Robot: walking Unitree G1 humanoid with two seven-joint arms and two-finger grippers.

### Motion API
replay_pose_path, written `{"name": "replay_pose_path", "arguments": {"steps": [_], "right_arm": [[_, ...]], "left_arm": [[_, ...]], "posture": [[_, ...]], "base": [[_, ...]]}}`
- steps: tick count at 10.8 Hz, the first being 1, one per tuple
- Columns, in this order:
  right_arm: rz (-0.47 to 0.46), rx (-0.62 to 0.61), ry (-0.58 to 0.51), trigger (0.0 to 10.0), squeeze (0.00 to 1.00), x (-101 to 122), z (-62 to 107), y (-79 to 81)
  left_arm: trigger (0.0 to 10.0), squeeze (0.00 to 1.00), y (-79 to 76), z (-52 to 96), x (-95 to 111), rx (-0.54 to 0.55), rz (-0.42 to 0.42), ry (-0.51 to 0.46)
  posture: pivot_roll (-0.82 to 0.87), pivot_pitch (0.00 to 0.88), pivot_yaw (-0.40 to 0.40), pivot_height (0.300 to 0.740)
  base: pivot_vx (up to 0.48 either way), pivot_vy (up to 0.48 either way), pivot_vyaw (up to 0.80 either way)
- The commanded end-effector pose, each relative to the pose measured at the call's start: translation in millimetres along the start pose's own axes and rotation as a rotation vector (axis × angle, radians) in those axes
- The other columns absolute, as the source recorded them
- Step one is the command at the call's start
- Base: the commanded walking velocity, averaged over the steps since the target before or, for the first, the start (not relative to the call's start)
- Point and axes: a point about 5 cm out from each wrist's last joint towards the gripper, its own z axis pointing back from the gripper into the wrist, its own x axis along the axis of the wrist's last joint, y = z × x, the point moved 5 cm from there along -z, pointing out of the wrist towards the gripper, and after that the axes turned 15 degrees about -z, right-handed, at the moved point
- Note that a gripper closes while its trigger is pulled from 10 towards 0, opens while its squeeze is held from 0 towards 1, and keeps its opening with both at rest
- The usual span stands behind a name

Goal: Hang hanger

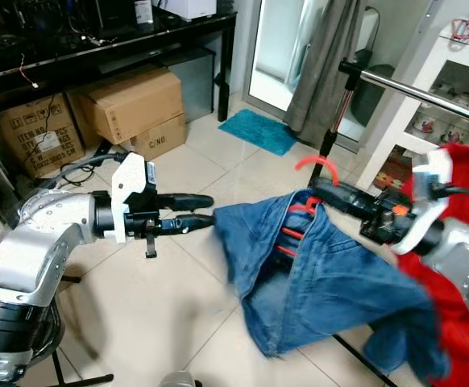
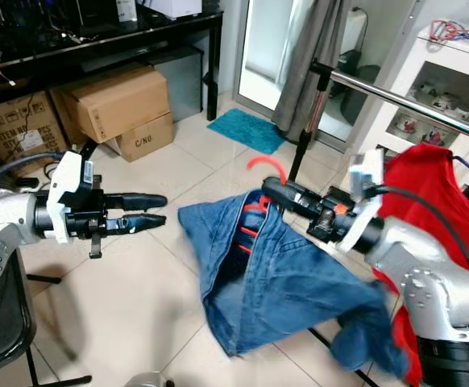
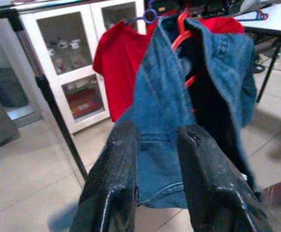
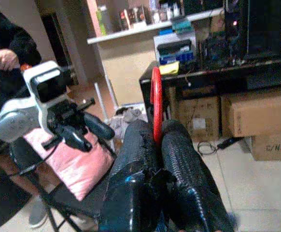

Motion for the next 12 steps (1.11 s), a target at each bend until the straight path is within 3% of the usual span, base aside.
{"name": "replay_pose_path", "arguments": {"steps": [1, 2, 3, 4, 6, 7, 9, 12], "right_arm": [[0.039, -0.051, -0.021, 0.0, 0.00, 7.0, 2.8, -4.4], [0.060, -0.185, -0.056, 0.0, 0.00, 8.6, 0.9, -22.1], [0.057, -0.246, -0.095, 0.0, 0.00, 11.0, -0.6, -28.9], [0.048, -0.289, -0.150, 0.0, 0.00, 14.7, -4.6, -31.5], [0.026, -0.316, -0.246, 0.0, 0.00, 18.5, -20.3, -25.5], [-0.011, -0.316, -0.280, 0.0, 0.00, 17.0, -33.5, -17.7], [-0.041, -0.276, -0.255, 0.0, 0.00, 9.3, -48.7, -2.9], [-0.059, -0.231, -0.239, 0.0, 0.00, 7.8, -57.8, 9.7]], "left_arm": [[10.0, 0.00, 9.0, 1.1, 6.4, 0.051, -0.023, -0.010], [10.0, 0.00, 23.0, -0.9, 5.7, 0.183, -0.028, 0.011], [10.0, 0.45, 31.2, -3.3, 1.0, 0.276, -0.016, 0.032], [10.0, 1.00, 31.6, -10.2, -4.7, 0.331, 0.005, 0.047], [10.0, 1.00, 28.5, -33.9, -19.0, 0.416, 0.047, 0.094], [10.0, 1.00, 37.6, -49.5, -24.4, 0.517, 0.040, 0.100], [10.0, 1.00, 30.1, -83.3, -25.1, 0.439, 0.011, 0.083], [10.0, 1.00, 35.5, -100.1, -20.5, 0.422, -0.061, 0.075]], "posture": [[0.18, 0.000, -0.037, 0.740], [0.17, 0.000, -0.031, 0.740], [0.18, 0.000, -0.036, 0.740], [0.18, 0.000, -0.038, 0.740], [0.18, 0.000, -0.048, 0.740], [0.18, 0.000, -0.055, 0.740], [0.16, 0.000, -0.053, 0.740], [0.15, 0.000, -0.048, 0.740]], "base": [[0.000, 0.000, 0.00], [0.000, 0.000, 0.00], [0.000, 0.000, 0.00], [0.000, 0.000, 0.00], [0.000, 0.000, 0.00], [0.000, 0.000, 0.00], [0.000, 0.000, 0.00], [0.000, 0.000, 0.00]]}}
